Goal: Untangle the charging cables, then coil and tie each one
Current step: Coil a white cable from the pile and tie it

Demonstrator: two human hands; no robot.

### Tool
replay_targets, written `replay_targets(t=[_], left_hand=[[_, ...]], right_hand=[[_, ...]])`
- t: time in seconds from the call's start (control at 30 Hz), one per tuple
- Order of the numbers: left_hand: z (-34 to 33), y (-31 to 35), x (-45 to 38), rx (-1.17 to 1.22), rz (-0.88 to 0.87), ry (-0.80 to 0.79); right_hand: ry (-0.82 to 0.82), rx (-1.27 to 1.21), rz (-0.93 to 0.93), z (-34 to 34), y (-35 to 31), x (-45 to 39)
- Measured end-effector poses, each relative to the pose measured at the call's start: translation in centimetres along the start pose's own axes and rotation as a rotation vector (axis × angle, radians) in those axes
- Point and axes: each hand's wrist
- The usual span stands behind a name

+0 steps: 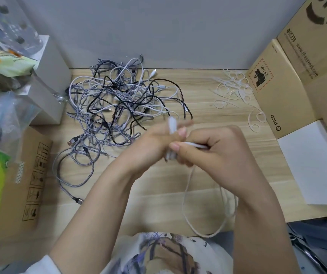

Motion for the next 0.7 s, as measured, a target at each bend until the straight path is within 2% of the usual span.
replay_targets(t=[0.07,0.17,0.23,0.37,0.43,0.5,0.53,0.7], left_hand=[[-0.3,0.4,0.6,-0.064,0.027,-0.152],[-0.1,0.9,0.8,0.062,0.054,-0.245],[0.4,0.7,0.7,0.169,0.101,-0.368],[0.7,0.6,0.8,0.592,0.090,-0.713],[0.5,0.9,0.8,0.789,0.036,-0.816],[0.2,1.6,0.8,0.899,-0.017,-0.805],[0.1,2.1,0.8,0.936,-0.036,-0.741],[0.7,4.4,1.3,1.124,-0.132,-0.268]], right_hand=[[0.065,-0.134,-0.013,0.2,-0.1,0.1],[0.176,-0.202,-0.023,0.3,-0.2,0.1],[0.193,-0.283,-0.042,0.2,-0.2,0.1],[0.248,-0.397,-0.034,0.2,-0.1,-0.2],[0.215,-0.402,-0.028,0.0,-0.2,-0.5],[0.172,-0.412,-0.028,-0.3,0.0,-0.7],[0.156,-0.419,-0.034,-0.4,0.1,-0.8],[0.017,-0.294,-0.144,-1.2,1.2,-0.8]])
Point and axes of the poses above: each hand's wrist, its own x-axis away from the middle knuckle, its own z-axis out of the back of the hand, y = z × x, and after that the axes turned 4 degrees about -z, right-handed
